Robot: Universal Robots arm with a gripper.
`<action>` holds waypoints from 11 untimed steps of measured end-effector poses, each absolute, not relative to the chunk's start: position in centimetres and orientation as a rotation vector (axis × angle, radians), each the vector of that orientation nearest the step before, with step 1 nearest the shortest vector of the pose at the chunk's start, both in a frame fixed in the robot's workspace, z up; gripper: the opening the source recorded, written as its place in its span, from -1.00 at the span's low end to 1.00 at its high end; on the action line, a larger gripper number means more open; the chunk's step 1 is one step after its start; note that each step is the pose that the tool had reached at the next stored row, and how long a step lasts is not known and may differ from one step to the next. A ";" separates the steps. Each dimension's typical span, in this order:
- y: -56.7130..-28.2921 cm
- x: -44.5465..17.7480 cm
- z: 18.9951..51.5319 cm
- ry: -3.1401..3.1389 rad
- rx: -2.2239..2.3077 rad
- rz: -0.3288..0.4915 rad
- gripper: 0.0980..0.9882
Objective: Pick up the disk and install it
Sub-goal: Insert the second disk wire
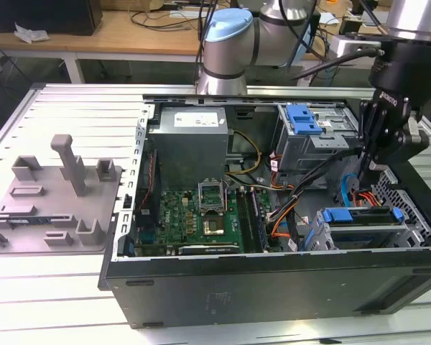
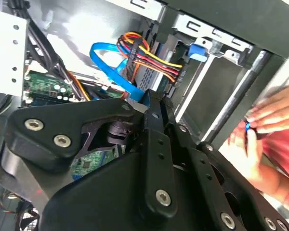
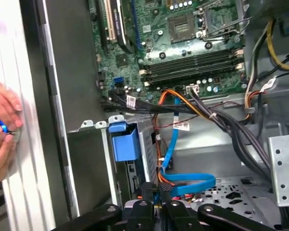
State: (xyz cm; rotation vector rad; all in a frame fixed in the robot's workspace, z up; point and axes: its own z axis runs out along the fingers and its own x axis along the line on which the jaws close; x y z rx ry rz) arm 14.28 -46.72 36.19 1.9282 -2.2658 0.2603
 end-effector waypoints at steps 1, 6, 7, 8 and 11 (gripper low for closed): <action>-46.9 14.2 36.2 -2.273 1.934 0.247 -0.86; -48.4 14.2 36.1 -2.315 1.970 0.167 -0.86; -48.7 14.2 36.1 -2.322 1.976 0.155 -0.86; -49.2 14.2 36.1 -2.331 1.983 0.139 -0.86; -49.9 14.2 36.1 -2.348 1.998 0.106 -0.86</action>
